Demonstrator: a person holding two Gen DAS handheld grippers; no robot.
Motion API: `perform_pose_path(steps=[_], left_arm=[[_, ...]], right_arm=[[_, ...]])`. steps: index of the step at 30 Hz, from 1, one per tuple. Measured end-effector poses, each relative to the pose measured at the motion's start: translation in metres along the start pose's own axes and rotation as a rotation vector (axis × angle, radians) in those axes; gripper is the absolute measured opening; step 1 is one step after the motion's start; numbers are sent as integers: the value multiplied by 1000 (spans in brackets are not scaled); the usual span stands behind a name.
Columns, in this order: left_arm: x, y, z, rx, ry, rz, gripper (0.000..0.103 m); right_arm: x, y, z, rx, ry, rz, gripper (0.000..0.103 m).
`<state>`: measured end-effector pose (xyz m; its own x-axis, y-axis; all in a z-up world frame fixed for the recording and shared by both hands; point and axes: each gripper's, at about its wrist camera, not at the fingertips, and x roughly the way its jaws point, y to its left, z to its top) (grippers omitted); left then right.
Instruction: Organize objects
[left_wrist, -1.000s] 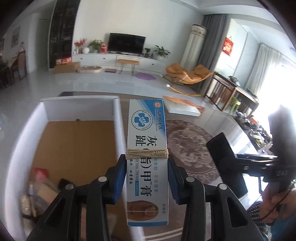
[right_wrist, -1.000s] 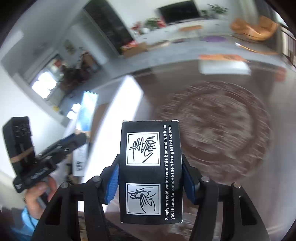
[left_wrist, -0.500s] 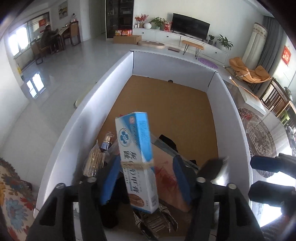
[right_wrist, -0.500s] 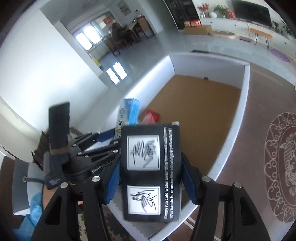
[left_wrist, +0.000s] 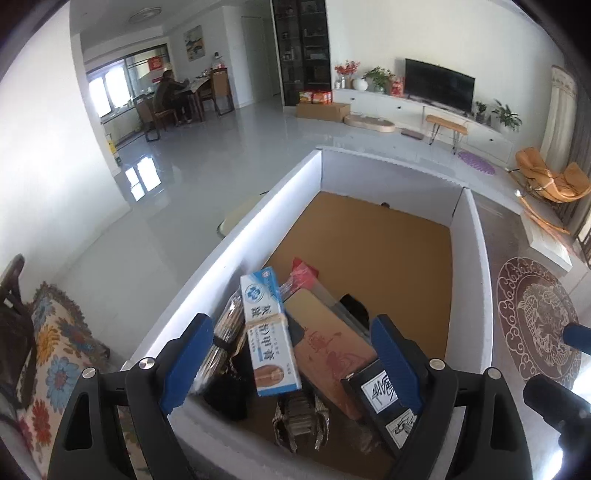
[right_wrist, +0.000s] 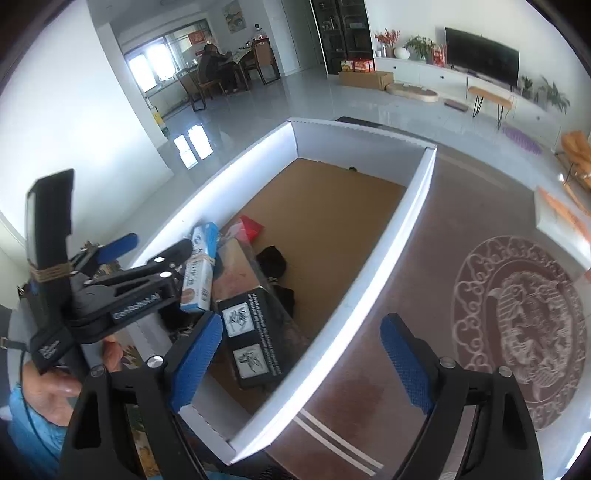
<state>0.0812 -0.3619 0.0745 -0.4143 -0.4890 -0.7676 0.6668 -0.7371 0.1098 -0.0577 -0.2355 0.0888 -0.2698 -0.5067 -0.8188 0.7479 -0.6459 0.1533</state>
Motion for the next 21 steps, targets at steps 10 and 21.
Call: perform_pose_path(steps=[10, 21], left_arm=[[-26, -3, -14, 47, 50, -19, 87], [-28, 10, -18, -5, 98, -58, 87]], right_arm=[[6, 4, -3, -47, 38, -78, 96], [16, 21, 6, -97, 85, -104, 96]])
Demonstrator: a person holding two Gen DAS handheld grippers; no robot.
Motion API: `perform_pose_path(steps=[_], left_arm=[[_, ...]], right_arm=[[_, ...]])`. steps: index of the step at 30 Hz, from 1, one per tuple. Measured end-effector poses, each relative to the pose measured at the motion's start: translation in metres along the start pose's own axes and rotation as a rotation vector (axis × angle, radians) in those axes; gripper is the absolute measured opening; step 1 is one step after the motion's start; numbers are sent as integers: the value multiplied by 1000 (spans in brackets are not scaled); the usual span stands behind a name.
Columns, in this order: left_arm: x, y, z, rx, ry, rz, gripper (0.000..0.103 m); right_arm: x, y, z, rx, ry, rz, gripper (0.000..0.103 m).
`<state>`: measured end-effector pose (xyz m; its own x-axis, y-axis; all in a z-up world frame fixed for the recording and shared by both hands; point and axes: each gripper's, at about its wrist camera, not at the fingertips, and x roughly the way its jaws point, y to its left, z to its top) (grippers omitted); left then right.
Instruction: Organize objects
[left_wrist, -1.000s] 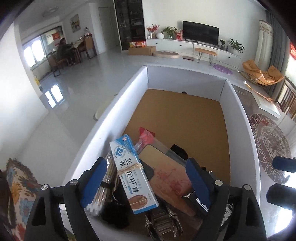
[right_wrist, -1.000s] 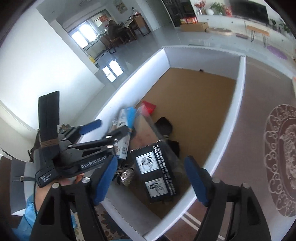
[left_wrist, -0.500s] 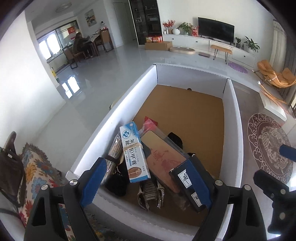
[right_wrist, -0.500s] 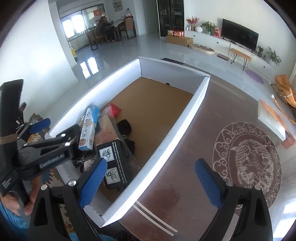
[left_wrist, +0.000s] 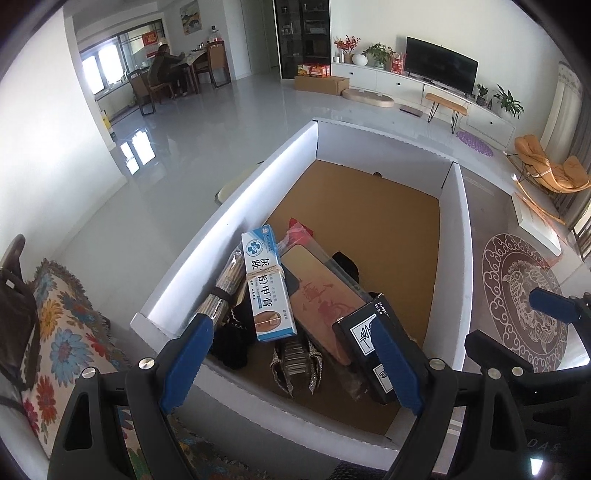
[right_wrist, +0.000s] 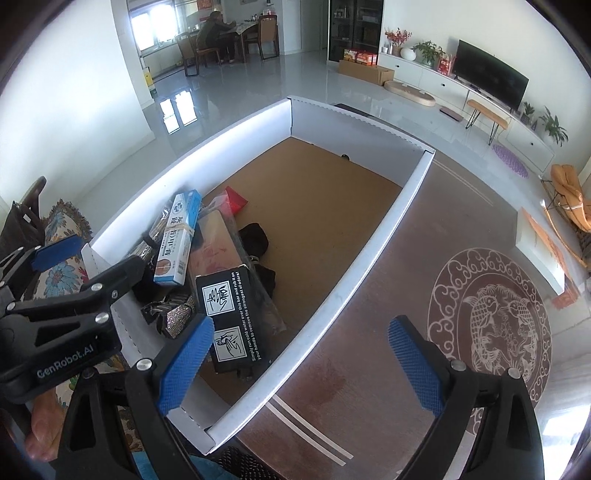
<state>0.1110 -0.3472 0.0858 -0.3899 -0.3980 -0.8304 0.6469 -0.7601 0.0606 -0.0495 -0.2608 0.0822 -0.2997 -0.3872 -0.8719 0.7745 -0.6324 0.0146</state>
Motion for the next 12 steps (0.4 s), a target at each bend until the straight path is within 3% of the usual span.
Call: perform_pose_path(steps=[12], left_arm=[[-9, 1, -3, -23, -50, -15, 88]], right_arm=[[1, -6, 0, 41, 6, 18, 96]])
